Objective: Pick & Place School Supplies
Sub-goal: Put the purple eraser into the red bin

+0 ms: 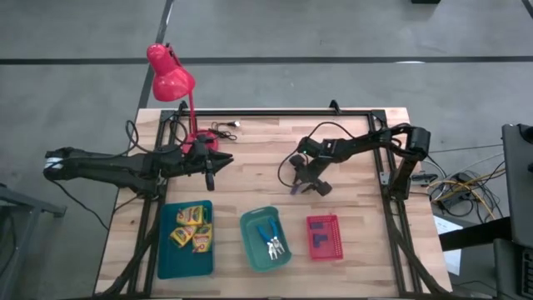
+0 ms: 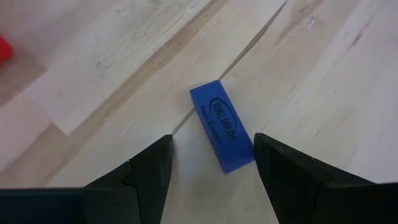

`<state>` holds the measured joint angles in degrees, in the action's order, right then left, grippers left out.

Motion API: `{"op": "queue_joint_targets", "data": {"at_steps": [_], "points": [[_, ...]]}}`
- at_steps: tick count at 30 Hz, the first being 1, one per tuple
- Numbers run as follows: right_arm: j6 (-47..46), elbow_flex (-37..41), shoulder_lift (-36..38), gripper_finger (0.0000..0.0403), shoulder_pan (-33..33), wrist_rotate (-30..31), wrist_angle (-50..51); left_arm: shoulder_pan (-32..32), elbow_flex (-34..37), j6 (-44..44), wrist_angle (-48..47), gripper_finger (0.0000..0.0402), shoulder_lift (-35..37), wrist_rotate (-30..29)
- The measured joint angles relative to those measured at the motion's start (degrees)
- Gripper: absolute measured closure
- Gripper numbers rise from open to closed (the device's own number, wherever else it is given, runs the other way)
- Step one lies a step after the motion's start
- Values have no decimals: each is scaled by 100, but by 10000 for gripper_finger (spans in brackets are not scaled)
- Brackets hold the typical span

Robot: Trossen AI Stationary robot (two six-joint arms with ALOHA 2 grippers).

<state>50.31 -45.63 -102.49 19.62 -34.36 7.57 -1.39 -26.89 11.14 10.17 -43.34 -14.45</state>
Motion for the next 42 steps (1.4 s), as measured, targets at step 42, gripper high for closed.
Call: {"op": "queue_joint_targets", "data": {"at_steps": [42], "points": [[-1291, 313, 286, 184, -179, 47, -559, 2, 0, 0, 2, 335, -1, -1]]}}
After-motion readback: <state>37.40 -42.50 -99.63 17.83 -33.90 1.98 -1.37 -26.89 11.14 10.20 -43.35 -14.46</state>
